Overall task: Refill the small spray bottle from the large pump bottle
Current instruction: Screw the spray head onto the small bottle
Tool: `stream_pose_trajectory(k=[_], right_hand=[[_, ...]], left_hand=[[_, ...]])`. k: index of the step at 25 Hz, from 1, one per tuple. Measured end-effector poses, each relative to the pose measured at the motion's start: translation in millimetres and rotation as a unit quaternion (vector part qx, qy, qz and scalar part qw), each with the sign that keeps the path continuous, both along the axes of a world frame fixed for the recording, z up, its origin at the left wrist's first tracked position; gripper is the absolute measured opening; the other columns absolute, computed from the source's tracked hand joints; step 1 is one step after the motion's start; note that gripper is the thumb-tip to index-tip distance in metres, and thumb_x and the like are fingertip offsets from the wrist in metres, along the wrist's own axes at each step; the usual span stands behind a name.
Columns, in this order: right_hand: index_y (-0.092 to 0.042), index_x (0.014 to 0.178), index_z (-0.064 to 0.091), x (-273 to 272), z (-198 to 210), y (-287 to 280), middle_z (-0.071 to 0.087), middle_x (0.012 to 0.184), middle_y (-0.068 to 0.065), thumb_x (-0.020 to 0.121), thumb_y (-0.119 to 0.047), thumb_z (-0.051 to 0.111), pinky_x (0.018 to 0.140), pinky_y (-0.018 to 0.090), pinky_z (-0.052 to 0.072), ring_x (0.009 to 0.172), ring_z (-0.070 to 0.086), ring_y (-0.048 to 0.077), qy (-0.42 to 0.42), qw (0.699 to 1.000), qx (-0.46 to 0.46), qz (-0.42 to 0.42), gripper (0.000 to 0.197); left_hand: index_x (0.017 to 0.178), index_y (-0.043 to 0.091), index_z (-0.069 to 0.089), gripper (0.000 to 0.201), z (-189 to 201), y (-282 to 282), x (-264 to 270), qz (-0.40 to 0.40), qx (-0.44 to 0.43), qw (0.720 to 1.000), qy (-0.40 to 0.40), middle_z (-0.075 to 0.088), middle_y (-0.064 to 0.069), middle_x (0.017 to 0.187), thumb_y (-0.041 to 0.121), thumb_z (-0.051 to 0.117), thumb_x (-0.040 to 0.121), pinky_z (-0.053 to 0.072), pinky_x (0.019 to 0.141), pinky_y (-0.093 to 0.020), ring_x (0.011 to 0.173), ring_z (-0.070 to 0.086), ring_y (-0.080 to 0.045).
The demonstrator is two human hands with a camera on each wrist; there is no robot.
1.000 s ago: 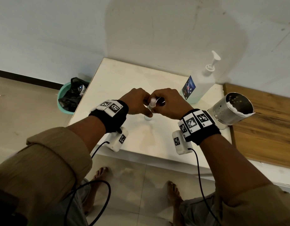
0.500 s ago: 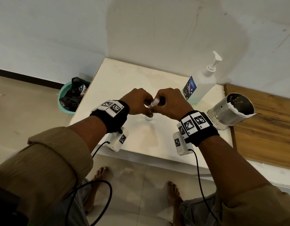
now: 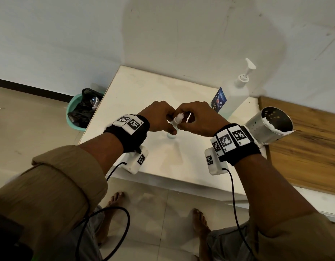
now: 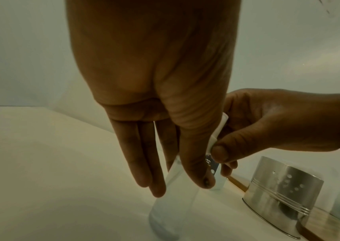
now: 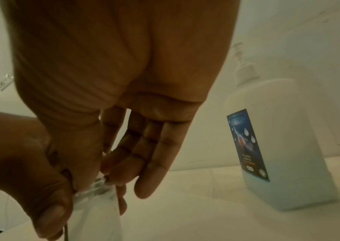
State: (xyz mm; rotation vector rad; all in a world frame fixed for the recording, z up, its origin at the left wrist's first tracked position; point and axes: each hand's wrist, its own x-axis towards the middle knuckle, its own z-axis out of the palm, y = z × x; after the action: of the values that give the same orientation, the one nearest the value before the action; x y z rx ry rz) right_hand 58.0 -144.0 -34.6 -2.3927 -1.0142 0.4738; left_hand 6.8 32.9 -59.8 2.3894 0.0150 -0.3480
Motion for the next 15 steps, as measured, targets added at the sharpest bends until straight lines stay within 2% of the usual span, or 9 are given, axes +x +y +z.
stream_pose_trajectory(k=[5, 8, 11, 15], right_hand=[[-0.017, 0.079, 0.066, -1.3, 1.1, 5.4, 0.062, 0.068, -0.007, 0.076, -0.031, 0.079, 0.060, 0.025, 0.043, 0.062, 0.055, 0.008, -0.029, 0.999, -0.004, -0.013, 0.019], [-0.013, 0.074, 0.064, -2.9, -1.9, 6.8, 0.060, 0.064, -0.003, 0.073, -0.033, 0.081, 0.059, 0.032, 0.045, 0.059, 0.053, 0.014, -0.032, 0.999, -0.007, -0.037, 0.027], [-0.013, 0.076, 0.062, -4.1, -5.2, 6.5, 0.065, 0.071, 0.001, 0.073, -0.036, 0.080, 0.061, 0.037, 0.049, 0.065, 0.059, 0.020, -0.029, 0.998, -0.001, -0.058, 0.029], [-0.021, 0.086, 0.061, -8.0, -4.6, 6.7, 0.065, 0.083, -0.007, 0.074, -0.027, 0.082, 0.064, 0.030, 0.048, 0.066, 0.056, 0.009, -0.022, 0.999, 0.018, -0.036, 0.026]], left_hand=[[0.094, 0.016, 0.073, 0.034, -0.4, -0.1, -0.1, -0.004, 0.010, 1.000, 0.000, 0.075, 0.002, 0.096, 0.028, 0.087, 0.066, 0.051, 0.077, -0.028, 0.092, 0.067, -0.015], [0.087, 0.023, 0.071, 0.027, 0.3, -0.6, -1.4, -0.002, 0.002, 1.000, -0.001, 0.075, 0.003, 0.094, 0.026, 0.087, 0.066, 0.043, 0.068, -0.022, 0.090, 0.066, -0.014], [0.091, 0.021, 0.073, 0.030, 0.5, 0.1, -2.2, 0.002, -0.006, 1.000, -0.004, 0.075, 0.002, 0.094, 0.026, 0.087, 0.066, 0.043, 0.066, -0.019, 0.089, 0.066, -0.013], [0.091, 0.016, 0.073, 0.031, 1.4, -1.0, -2.8, 0.009, -0.008, 1.000, -0.002, 0.075, 0.002, 0.091, 0.024, 0.087, 0.065, 0.051, 0.076, -0.027, 0.090, 0.068, -0.016]])
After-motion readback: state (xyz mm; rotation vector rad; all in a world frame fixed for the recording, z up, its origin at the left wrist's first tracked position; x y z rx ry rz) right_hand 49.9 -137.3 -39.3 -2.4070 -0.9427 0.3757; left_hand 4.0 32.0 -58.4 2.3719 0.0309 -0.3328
